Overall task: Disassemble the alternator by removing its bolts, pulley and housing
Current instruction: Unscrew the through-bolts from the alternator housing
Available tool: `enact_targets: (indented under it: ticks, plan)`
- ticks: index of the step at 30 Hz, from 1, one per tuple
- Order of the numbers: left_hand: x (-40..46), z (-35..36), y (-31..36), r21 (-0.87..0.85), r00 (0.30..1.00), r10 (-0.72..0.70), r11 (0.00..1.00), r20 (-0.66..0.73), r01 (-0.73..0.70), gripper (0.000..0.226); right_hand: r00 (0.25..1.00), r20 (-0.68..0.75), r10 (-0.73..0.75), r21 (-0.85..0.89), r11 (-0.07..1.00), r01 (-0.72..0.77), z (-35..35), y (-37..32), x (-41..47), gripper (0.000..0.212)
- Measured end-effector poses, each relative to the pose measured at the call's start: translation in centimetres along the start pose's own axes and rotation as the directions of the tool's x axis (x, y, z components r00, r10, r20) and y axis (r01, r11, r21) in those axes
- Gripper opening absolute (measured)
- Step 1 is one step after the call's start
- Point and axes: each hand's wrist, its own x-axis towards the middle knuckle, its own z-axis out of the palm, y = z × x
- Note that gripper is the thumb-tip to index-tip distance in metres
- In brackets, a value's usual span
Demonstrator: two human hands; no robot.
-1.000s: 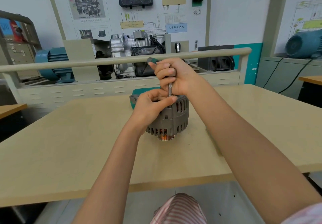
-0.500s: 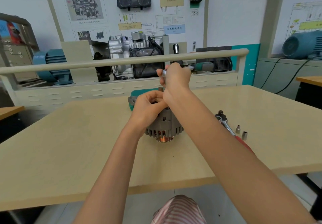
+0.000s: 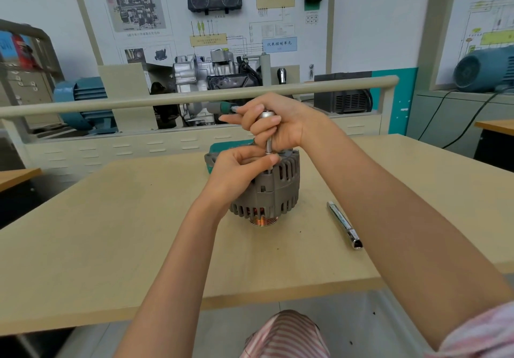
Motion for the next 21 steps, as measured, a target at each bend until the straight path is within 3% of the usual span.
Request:
enact_targets:
  ticks: [4,7,9,11,13,18,21]
  plan:
    - [0.0,0.1,-0.2,-0.004,1.000,0.003,1.000,-0.008,-0.003,0.010,0.988,-0.095,-0.122,0.054,0.990,0.127,0.4,0.6,-0.3,0.019]
    - [0.0,0.0,-0.2,-0.016,1.000,0.015,1.000,-0.011,-0.015,0.007,0.929,-0.290,-0.229,0.120,0.955,0.272,1.1,1.0,-0.3,0.021]
    - [-0.1,0.1,-0.3,-0.017,0.999,0.040,0.999,-0.024,-0.041,0.015,0.783,-0.523,-0.336,0.147,0.870,0.471,1.9,1.8,0.3,0.020]
    - [-0.2,0.1,-0.3,0.003,0.997,0.068,0.998,-0.037,-0.067,0.034,0.567,-0.719,-0.402,0.120,0.731,0.671,2.6,2.5,1.2,0.023]
    - [-0.2,0.1,-0.5,0.028,0.996,0.075,0.997,-0.042,-0.074,0.043,0.456,-0.785,-0.418,0.068,0.674,0.736,2.8,2.8,1.7,0.026]
    - [0.0,0.0,-0.5,0.017,0.999,0.047,0.999,-0.014,-0.047,0.018,0.569,-0.728,-0.384,0.119,0.746,0.655,2.6,2.2,0.9,0.019]
    - [0.0,-0.2,-0.4,0.014,0.999,0.039,0.999,0.026,-0.039,0.018,0.676,-0.651,-0.345,0.177,0.797,0.577,2.2,1.9,0.9,0.025]
